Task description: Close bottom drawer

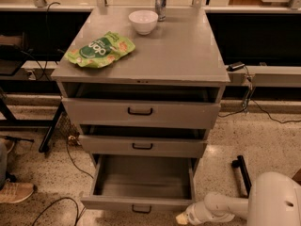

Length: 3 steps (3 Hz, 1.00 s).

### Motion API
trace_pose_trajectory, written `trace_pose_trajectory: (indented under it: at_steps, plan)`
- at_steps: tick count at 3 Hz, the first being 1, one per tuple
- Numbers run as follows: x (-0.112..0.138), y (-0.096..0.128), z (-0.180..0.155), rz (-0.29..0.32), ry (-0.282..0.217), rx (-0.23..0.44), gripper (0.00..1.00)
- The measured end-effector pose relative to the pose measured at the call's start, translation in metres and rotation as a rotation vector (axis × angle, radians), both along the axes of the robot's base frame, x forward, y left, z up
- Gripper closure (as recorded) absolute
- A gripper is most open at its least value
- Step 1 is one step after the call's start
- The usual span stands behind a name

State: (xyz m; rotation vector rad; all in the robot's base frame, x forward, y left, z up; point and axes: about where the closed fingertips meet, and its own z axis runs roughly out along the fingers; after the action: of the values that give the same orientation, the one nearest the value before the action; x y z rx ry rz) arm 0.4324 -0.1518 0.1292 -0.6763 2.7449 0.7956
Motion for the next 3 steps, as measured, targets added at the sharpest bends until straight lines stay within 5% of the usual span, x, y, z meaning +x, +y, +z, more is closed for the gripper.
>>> trace_pose_trajectory:
  at_steps: [1, 2, 3]
  plan:
    - [0.029, 0.002, 0.0, -0.042, -0.09, -0.004, 1.0]
    - [0.029, 0.002, 0.0, -0.042, -0.091, -0.004, 1.0]
    - [0.047, 0.011, 0.007, -0.026, -0.159, -0.016, 1.0]
